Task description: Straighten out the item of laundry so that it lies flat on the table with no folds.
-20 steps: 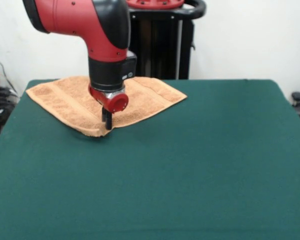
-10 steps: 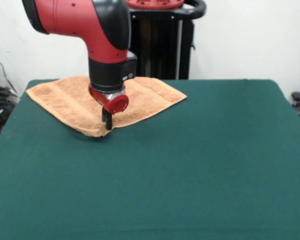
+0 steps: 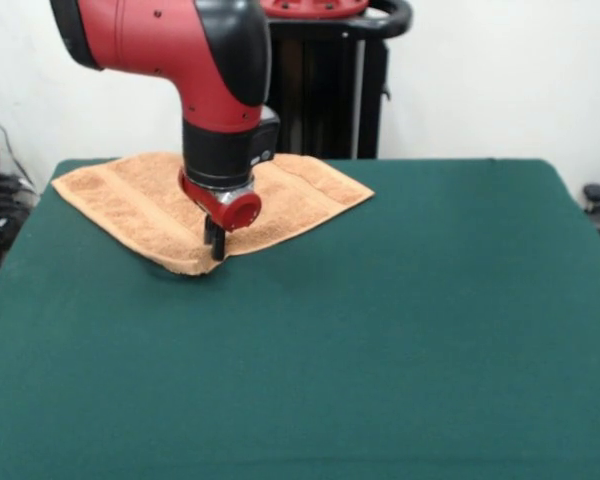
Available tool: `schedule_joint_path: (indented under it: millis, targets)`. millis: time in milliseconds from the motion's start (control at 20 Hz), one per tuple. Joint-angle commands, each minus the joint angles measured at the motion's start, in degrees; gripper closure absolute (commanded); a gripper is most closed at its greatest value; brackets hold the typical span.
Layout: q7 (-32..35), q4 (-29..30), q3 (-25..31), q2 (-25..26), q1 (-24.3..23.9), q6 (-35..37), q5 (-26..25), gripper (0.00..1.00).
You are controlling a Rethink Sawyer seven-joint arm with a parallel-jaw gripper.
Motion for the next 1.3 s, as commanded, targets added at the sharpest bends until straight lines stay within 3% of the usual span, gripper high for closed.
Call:
schedule_joint_path:
  millis: [50,950,1300]
  targets:
    - [1.98,-14.14,11.75,10.01,3.42,-14.87,2.37,1.00]
    - [3.12,-16.35,8.99,3.31,8.39,1.26,6.28,1.00]
    - [2.99,-16.94,8.49,2.49,9.89,1.74,7.74,1.00]
